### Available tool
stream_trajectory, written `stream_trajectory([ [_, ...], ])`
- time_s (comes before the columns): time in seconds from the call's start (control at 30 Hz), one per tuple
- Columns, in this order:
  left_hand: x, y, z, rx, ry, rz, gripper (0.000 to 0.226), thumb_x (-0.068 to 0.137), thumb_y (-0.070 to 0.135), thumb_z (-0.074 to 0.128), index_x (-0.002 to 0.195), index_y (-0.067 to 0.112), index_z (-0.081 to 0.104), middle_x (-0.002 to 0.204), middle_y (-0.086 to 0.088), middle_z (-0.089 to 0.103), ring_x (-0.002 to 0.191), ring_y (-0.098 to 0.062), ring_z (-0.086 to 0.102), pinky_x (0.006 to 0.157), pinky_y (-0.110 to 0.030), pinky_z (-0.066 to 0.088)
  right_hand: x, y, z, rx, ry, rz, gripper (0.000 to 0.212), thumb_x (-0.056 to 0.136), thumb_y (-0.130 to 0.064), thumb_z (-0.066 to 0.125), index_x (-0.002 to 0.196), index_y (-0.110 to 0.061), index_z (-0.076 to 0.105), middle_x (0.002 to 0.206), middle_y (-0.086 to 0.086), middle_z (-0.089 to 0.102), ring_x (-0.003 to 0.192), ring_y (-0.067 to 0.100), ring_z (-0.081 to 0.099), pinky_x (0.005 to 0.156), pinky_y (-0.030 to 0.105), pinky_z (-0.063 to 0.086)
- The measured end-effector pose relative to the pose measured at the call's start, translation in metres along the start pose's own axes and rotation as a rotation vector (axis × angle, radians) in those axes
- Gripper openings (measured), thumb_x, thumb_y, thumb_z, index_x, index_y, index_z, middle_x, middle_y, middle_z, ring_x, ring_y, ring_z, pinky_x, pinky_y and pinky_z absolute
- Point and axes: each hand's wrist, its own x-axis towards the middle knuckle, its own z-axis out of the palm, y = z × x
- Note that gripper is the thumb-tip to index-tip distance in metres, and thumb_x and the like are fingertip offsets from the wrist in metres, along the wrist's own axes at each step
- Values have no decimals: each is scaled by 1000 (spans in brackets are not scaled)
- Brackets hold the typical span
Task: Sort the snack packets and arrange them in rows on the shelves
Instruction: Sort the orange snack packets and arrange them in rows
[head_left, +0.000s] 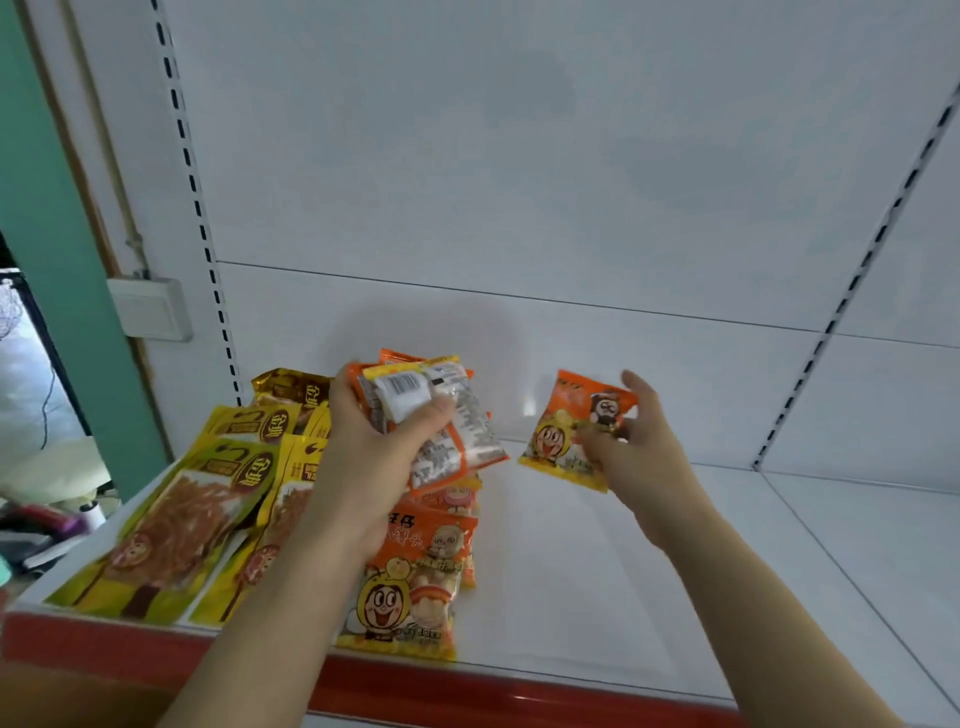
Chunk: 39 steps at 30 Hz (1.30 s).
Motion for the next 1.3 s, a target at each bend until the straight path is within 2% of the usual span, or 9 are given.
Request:
stream_trajectory([
  [0.13, 5, 6, -10, -16, 20, -2, 82, 74, 19, 87, 143, 29, 44, 122, -5, 73, 96, -26, 78, 77, -49, 65, 23, 17, 25, -325, -79, -179, 70, 98, -13, 59, 150, -45, 25, 100, -12, 61, 80, 7, 68, 53, 15, 49],
  [0.3, 6, 2, -14, -20, 27, -10, 82, 79, 15, 85, 147, 31, 41, 122, -3, 72, 93, -22, 78, 70, -42, 65, 45, 53, 47, -760, -120, -256, 31, 101, -26, 51, 130, -27, 60, 137, 9, 44, 109, 34, 59, 90, 34, 49],
  [0.47, 3, -5, -8, 40, 1, 3, 70, 82, 15, 84, 138, 33, 46, 118, 1, 72, 92, -18, 78, 72, -40, 65, 35, 58, 48, -1128, -219, -152, 52, 101, -61, 27, 150, -46, 31, 164, 10, 5, 140, 36, 34, 111, 48, 35],
  [0.67, -1, -10, 5, 70, -39, 17, 84, 82, 20, 85, 147, 41, 36, 119, 10, 69, 94, -12, 77, 73, -35, 65, 37, 59, 49, -1201, -276, -142, 57, 102, -61, 17, 155, -43, 14, 164, 7, 8, 143, 35, 28, 113, 50, 31],
  [0.83, -4, -11, 17, 94, -92, -1, 85, 82, 20, 85, 149, 37, 35, 122, 7, 70, 92, -12, 77, 70, -37, 65, 29, 39, 31, -880, -163, -193, 55, 101, -49, 27, 149, -24, 39, 155, 6, 35, 137, 32, 40, 101, 46, 44],
  [0.93, -4, -12, 24, 101, -107, 1, 89, 80, 22, 86, 150, 37, 35, 121, 8, 70, 93, -13, 77, 66, -32, 64, -2, 6, 20, -251, 39, -173, 31, 103, -38, 45, 103, -21, 71, 100, -5, 72, 98, 15, 66, 76, 33, 53],
  [1.07, -8, -17, 37, 113, -104, 25, 98, 64, 45, 88, 147, 39, 38, 124, 5, 70, 98, -16, 77, 73, -36, 65, -42, -14, 23, 0, -191, -219, 19, 94, -44, 64, 97, -29, 74, 80, -12, 75, 73, 4, 70, 64, 22, 55],
  [1.2, -12, -17, 42, 155, -136, 12, 93, 58, 76, 85, 136, 43, 45, 127, 3, 69, 102, -23, 76, 80, -49, 64, -43, -11, 21, 172, -151, -125, 15, 93, -32, 68, 99, -20, 73, 82, 0, 77, 76, 16, 74, 66, 29, 61],
  [1.3, -12, -18, 40, 96, -181, -18, 71, 76, 52, 83, 136, 38, 47, 124, 3, 72, 101, -20, 77, 76, -45, 65, -38, -9, 16, 318, -53, -29, 19, 94, -28, 68, 100, -11, 68, 83, 9, 76, 78, 24, 75, 68, 39, 63],
])
